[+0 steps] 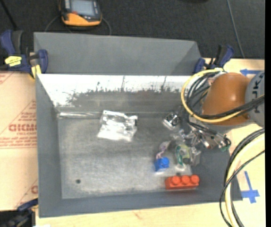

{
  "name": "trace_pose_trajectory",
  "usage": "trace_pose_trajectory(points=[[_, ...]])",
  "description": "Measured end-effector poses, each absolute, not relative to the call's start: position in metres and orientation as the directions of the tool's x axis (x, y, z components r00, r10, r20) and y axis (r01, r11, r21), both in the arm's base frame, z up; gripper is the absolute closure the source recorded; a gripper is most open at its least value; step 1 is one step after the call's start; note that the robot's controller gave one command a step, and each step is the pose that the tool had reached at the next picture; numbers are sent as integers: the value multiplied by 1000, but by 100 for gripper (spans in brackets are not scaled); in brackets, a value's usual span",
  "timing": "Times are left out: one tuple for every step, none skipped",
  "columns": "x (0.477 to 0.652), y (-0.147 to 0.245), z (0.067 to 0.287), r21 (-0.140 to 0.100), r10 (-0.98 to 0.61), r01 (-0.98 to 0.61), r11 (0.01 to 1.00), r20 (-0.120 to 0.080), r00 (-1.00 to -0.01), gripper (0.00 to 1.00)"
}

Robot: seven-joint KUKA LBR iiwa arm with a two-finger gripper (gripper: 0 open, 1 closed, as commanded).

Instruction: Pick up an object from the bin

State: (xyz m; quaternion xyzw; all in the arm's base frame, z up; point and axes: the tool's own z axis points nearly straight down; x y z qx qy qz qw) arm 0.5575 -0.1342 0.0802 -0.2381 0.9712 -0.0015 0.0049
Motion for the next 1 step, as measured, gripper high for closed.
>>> trace_pose_trajectory(points=[[596, -145, 187, -11, -444, -444, 896, -10, -896, 100]])
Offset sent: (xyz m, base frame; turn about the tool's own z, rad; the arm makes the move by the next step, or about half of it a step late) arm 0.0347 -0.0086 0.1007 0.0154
